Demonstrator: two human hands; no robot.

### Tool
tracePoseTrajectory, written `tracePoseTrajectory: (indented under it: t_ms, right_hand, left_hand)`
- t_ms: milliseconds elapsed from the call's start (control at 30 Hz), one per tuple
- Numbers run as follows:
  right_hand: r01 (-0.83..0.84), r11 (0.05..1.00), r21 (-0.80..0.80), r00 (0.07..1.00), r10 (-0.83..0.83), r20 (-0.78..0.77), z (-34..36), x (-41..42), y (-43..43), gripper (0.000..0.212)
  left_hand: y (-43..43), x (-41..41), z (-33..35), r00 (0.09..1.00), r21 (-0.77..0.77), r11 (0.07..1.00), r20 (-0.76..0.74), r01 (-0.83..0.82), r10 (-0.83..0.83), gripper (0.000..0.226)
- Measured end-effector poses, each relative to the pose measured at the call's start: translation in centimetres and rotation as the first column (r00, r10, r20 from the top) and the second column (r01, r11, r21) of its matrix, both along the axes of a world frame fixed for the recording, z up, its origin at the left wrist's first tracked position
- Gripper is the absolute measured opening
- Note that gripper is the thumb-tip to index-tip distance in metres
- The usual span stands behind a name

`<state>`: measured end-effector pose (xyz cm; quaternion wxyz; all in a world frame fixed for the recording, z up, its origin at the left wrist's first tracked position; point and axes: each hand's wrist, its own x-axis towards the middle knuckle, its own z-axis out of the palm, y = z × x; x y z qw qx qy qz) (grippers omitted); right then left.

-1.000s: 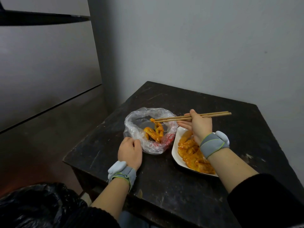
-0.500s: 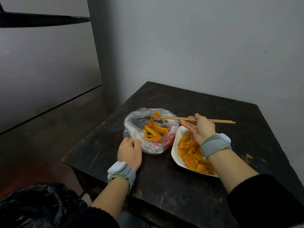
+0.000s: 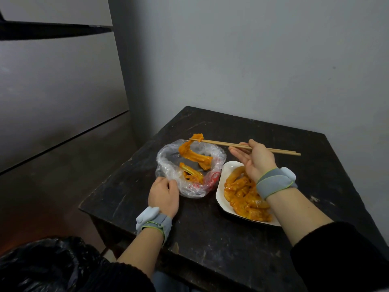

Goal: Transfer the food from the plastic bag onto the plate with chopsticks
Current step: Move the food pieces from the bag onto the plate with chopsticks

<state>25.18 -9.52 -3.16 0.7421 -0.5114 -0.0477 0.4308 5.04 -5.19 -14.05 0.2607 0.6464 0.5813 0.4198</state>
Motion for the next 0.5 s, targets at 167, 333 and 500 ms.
tracePoseTrajectory:
  t_ms: [167,333,500]
  right_hand:
    - [-0.013,0.999,0.051,1.0,0.013,0.001,1.3,0.6,-1.1,0.031]
    - [-0.023,0.998,0.065,0.999,0.021,0.033,2.7,2.1,-3.1,0.03]
    - [-0.041,0.997,0.061,0.997,0.037,0.061,2.9,4.3,-6.0,0.022]
  left_hand:
    - [-0.1,0.0,0.2,1.0,-0.011,1.0,-0.018,0.017,-0.017,0.034]
    - [-0.3,-0.1,0.4,0.999,0.0,1.0,-0.038,0.012,-0.012,0.032]
    - [-0.5,0.1,0.3,0.998,0.006,1.0,-0.061,0.009,-0.009,0.033]
